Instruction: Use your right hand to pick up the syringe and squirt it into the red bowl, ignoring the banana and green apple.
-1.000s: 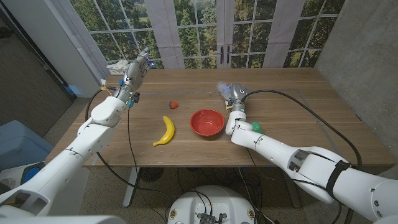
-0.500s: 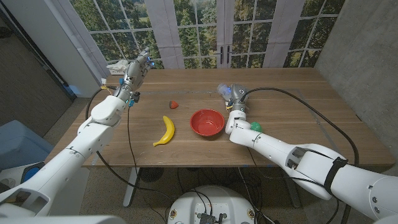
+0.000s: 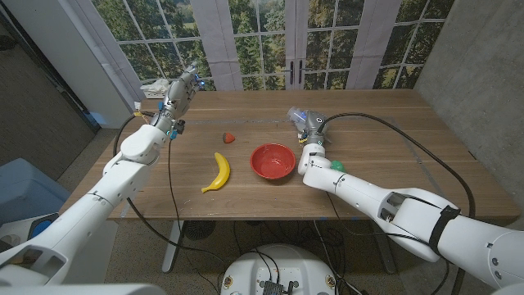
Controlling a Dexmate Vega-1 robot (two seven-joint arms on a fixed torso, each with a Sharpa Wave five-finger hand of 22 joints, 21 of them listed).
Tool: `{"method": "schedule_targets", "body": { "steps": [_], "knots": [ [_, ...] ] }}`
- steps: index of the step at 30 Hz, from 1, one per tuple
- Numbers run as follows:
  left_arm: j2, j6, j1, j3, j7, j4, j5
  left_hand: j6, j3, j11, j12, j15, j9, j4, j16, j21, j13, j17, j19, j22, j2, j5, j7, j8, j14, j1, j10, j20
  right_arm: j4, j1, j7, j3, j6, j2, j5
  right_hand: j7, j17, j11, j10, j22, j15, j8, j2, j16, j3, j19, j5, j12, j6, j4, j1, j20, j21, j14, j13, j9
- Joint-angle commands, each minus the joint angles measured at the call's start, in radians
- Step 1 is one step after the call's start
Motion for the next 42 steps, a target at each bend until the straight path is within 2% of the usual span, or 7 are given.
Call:
{"method": "schedule_targets", "body": {
  "steps": [1,12,17,26,32,36,42],
  "knots": [
    [-0.003,0.020,-0.026,0.013,-0.011,0.015,-0.001,-0.003,0.002,-0.002,0.002,-0.057,0.002,-0.008,0.005,0.001,0.002,0.001,0.004,0.003,0.019,-0.005,-0.008,-0.002,-0.041,-0.010,-0.018,-0.001,-0.063,0.003,0.056,-0.004,-0.060,-0.025,0.004,-0.011,0.004,-0.014,-0.102,0.001,-0.094,0.001,-0.055,-0.023,-0.049,-0.055,0.038,0.002,-0.093,0.017,-0.064,-0.026,-0.035,-0.078,-0.009,0.001],
    [-0.015,0.017,-0.051,0.025,-0.017,0.038,0.003,-0.009,0.001,-0.002,0.001,-0.057,0.002,-0.009,0.004,0.000,0.002,0.002,0.002,0.003,0.019,-0.005,-0.012,-0.004,-0.043,-0.013,-0.023,-0.002,-0.159,-0.028,0.077,0.029,0.021,-0.086,0.022,0.023,0.003,0.019,-0.216,0.002,-0.043,0.007,-0.080,-0.039,-0.113,-0.096,0.076,0.009,-0.193,0.054,-0.147,0.013,-0.074,-0.163,-0.020,0.002],
    [-0.017,0.016,-0.061,0.029,-0.025,0.049,0.003,-0.009,0.001,-0.001,0.001,-0.057,0.002,-0.009,0.004,0.000,0.002,0.002,0.002,0.003,0.019,-0.005,-0.012,-0.004,-0.043,-0.014,-0.023,-0.003,-0.223,-0.062,0.096,0.075,0.126,-0.130,0.062,0.056,-0.006,0.059,-0.230,0.000,-0.007,0.014,-0.030,-0.038,-0.132,-0.090,0.088,0.015,-0.201,0.117,-0.249,0.050,-0.088,-0.173,-0.032,0.003],
    [-0.016,0.018,-0.065,0.031,-0.022,0.049,0.007,-0.015,-0.003,-0.004,0.001,-0.058,0.002,-0.007,0.004,-0.001,0.002,0.003,0.000,0.004,0.015,-0.005,-0.004,-0.005,-0.046,-0.020,-0.024,-0.007,-0.284,-0.090,0.095,0.106,0.180,-0.157,0.053,0.036,-0.024,0.072,-0.289,-0.006,-0.012,0.015,0.002,-0.056,-0.145,-0.146,0.088,0.005,-0.211,0.153,-0.315,0.056,-0.132,-0.223,-0.054,-0.002],
    [-0.015,0.024,-0.061,0.031,-0.013,0.041,0.007,-0.016,-0.004,-0.003,0.001,-0.058,0.002,-0.006,0.004,-0.002,0.002,0.004,-0.001,0.004,0.014,-0.005,-0.006,-0.005,-0.047,-0.022,-0.024,-0.008,-0.308,-0.123,0.120,0.160,0.331,-0.188,0.110,0.005,-0.057,0.073,-0.332,-0.010,-0.021,0.008,0.085,-0.075,-0.131,-0.173,0.073,0.005,-0.237,0.188,-0.368,0.035,-0.172,-0.286,-0.087,-0.008],
    [-0.016,0.027,-0.061,0.031,-0.007,0.037,0.010,-0.019,-0.004,-0.003,0.001,-0.058,0.002,-0.006,0.005,-0.002,0.002,0.004,-0.001,0.004,0.014,-0.005,0.004,-0.005,-0.048,-0.024,-0.024,-0.009,-0.311,-0.140,0.155,0.201,0.433,-0.200,0.166,-0.002,-0.087,0.058,-0.346,-0.010,-0.051,0.009,0.164,-0.075,-0.093,-0.193,0.064,0.009,-0.243,0.214,-0.407,-0.014,-0.203,-0.316,-0.115,-0.011],
    [-0.018,0.038,-0.065,0.035,-0.002,0.033,0.011,-0.032,-0.005,-0.004,0.002,-0.060,0.002,-0.005,0.005,-0.001,0.002,0.004,0.001,0.004,0.014,-0.005,0.025,-0.008,-0.047,-0.026,-0.022,-0.011,-0.292,-0.167,0.185,0.261,0.607,-0.210,0.244,0.020,-0.105,0.043,-0.360,-0.008,-0.064,0.006,0.183,-0.070,-0.024,-0.213,0.071,0.009,-0.262,0.233,-0.438,-0.058,-0.225,-0.328,-0.137,-0.014]
  ]
}}
